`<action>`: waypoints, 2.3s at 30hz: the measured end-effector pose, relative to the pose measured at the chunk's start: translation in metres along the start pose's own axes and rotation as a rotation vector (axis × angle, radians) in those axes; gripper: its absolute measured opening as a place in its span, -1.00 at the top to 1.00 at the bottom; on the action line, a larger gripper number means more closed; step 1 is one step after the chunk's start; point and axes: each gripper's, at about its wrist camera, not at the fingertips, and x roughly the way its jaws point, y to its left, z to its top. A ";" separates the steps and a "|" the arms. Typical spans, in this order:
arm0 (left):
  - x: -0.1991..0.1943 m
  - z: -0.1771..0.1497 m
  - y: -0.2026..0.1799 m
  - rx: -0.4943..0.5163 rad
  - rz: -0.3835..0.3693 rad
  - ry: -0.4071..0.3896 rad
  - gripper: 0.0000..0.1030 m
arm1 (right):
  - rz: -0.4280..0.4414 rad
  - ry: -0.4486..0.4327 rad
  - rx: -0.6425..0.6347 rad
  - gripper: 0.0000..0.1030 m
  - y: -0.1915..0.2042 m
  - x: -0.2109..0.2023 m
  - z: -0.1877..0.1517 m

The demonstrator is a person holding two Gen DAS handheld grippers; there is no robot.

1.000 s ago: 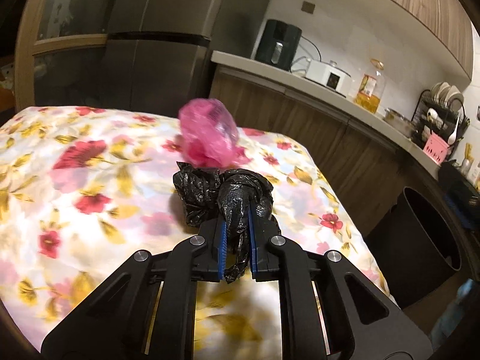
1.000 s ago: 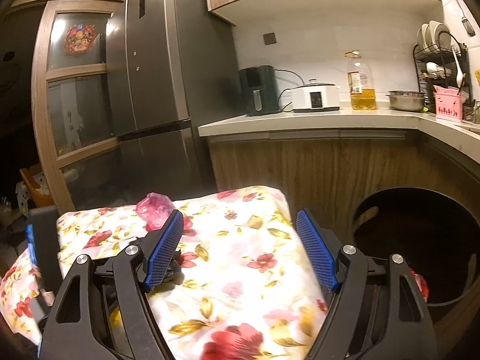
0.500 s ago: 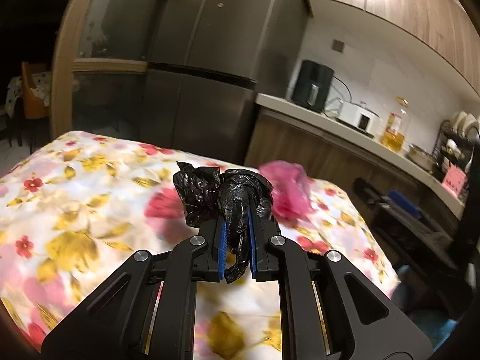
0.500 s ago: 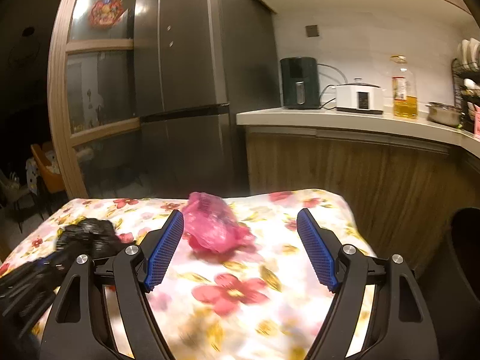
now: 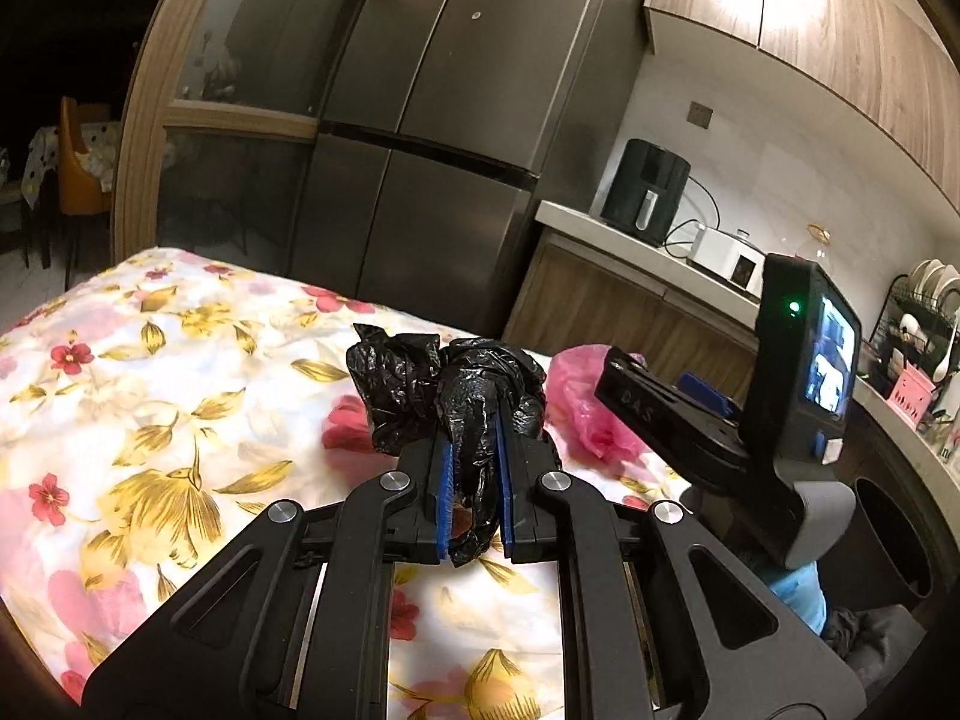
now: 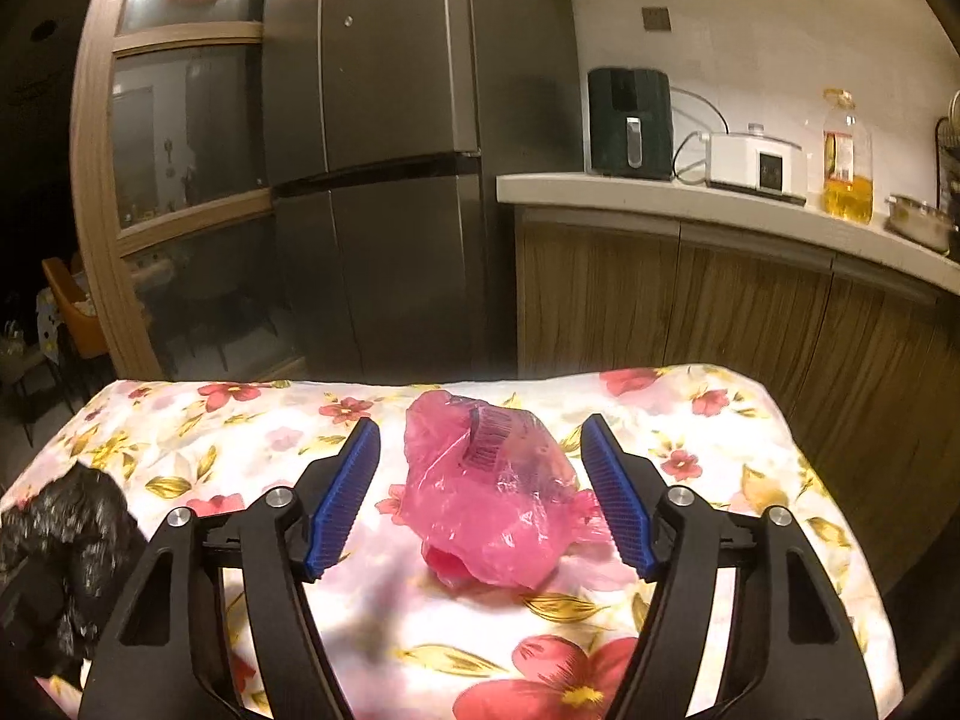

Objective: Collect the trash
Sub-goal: 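Grasp the pink plastic bag with the right gripper while the left gripper holds the black bags, then carry the black bags and pink bag in both grippers over the bin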

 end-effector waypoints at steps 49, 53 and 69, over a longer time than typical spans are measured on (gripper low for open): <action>-0.057 0.004 -0.099 0.138 -0.136 -0.025 0.79 | -0.051 -0.195 0.108 0.95 -0.100 -0.224 -0.021; -0.064 -0.001 -0.137 0.175 -0.203 -0.025 0.79 | -0.104 -0.222 0.137 0.95 -0.128 -0.245 -0.024; -0.066 -0.060 -0.329 0.325 -0.570 0.037 0.79 | -0.398 -0.300 0.282 0.95 -0.266 -0.312 -0.041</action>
